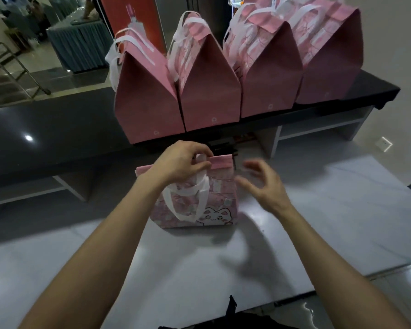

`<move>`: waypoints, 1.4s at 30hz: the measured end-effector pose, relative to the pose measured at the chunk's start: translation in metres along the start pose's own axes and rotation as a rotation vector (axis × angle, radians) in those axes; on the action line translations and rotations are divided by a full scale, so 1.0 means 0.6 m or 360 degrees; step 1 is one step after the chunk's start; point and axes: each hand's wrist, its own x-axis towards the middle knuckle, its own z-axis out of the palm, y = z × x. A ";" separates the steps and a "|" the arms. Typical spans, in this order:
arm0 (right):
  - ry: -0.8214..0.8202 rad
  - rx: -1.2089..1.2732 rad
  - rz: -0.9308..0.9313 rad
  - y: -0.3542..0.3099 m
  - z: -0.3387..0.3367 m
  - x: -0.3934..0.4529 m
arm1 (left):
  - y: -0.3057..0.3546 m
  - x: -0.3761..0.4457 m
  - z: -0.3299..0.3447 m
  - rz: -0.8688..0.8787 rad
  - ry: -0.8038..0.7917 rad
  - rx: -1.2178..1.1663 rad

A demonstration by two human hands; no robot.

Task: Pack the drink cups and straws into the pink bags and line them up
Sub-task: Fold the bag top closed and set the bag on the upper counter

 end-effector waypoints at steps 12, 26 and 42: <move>-0.0423 -0.0395 -0.0058 0.089 0.097 -0.070 | 0.006 0.000 0.042 -0.0078 0.0234 -0.0295; -0.0100 -0.0077 -0.0279 -0.037 0.027 0.047 | -0.079 -0.084 -0.049 -0.0305 0.0309 -0.0522; -0.0286 -0.0956 -0.0673 -0.105 0.033 0.099 | -0.184 -0.152 -0.009 -0.0500 0.0163 -0.0143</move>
